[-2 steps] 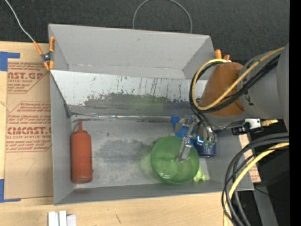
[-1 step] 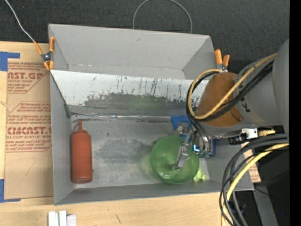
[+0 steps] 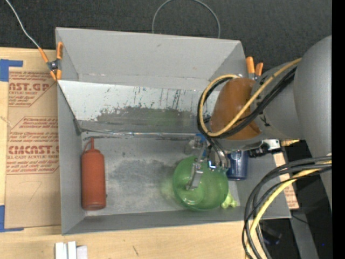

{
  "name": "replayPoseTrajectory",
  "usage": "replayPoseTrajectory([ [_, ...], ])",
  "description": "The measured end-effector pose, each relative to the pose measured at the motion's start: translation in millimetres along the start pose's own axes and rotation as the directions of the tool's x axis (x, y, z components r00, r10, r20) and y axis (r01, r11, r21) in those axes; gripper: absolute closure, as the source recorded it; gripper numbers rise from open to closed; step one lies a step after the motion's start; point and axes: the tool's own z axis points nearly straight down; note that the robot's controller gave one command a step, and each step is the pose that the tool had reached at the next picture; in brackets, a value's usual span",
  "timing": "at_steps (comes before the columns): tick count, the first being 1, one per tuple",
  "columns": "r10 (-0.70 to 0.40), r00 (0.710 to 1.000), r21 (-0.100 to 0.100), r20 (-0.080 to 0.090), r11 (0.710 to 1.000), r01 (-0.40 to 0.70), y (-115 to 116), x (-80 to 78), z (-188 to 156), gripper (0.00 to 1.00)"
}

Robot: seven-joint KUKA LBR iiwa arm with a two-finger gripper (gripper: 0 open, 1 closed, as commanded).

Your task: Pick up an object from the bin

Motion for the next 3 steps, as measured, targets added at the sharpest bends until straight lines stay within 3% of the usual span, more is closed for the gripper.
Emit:
replayPoseTrajectory([
  [1, -0.07, 0.998, 0.002, -0.002, 0.998, 0.07, -4.7, 0.0, -1.3, 1.0],
  [2, -0.077, 0.997, 0.002, -0.003, 0.997, 0.077, -7.4, 0.4, -1.2, 1.0],
  [3, -0.127, 0.992, 0.001, -0.002, 0.992, 0.127, -3.3, -8.6, -250.6, 1.0],
])
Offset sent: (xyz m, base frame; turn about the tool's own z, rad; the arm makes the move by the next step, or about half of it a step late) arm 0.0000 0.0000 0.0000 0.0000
